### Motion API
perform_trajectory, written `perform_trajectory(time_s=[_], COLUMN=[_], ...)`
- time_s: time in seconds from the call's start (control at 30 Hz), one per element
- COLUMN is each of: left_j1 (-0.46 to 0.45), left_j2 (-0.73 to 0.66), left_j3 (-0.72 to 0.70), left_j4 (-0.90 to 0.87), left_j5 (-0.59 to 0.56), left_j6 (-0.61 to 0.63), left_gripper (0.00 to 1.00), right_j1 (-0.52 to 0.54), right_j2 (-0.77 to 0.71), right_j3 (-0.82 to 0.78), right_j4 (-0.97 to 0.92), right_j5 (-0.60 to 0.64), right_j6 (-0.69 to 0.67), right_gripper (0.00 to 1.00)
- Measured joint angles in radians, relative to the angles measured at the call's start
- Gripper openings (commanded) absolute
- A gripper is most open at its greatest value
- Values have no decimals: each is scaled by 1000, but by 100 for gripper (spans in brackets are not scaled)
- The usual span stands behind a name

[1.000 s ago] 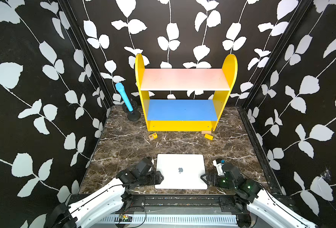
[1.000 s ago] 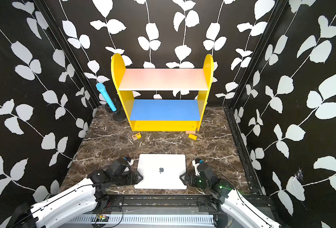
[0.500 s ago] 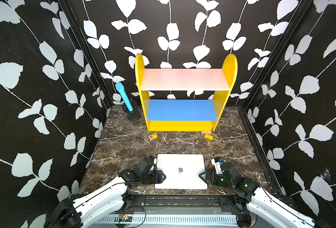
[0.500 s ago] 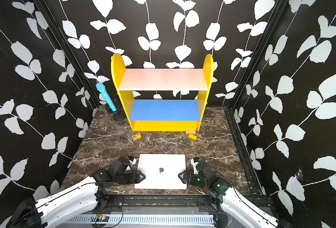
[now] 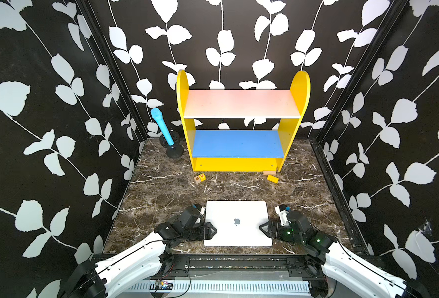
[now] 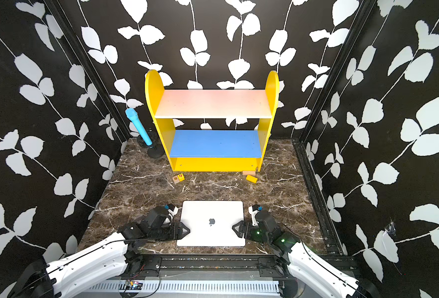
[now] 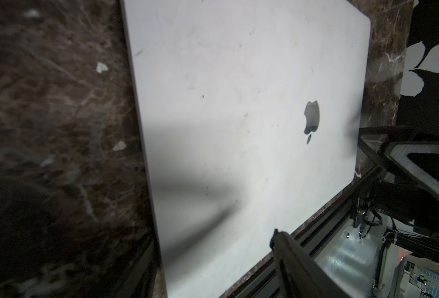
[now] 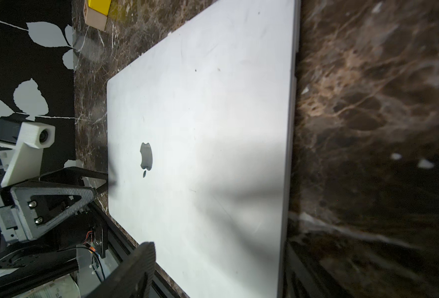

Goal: Close the laptop lid and set it aside
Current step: Pick up the laptop from the center of the board.

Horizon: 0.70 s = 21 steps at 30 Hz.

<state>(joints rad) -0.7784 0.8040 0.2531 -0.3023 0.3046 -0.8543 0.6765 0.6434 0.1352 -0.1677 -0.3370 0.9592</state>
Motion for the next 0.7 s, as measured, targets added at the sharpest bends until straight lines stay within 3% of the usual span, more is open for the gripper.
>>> perform_trajectory(time_s=[0.7], left_j1=[7], left_j2=[-89], left_j3=[-89], left_j4=[117], left_j5=[-14], left_j6=[-90], left_gripper=[60], right_j1=[-10], right_j2=[-37], right_j3=[-20], right_j4=[-1], right_j5=[35], right_j6=[85], right_gripper=[64])
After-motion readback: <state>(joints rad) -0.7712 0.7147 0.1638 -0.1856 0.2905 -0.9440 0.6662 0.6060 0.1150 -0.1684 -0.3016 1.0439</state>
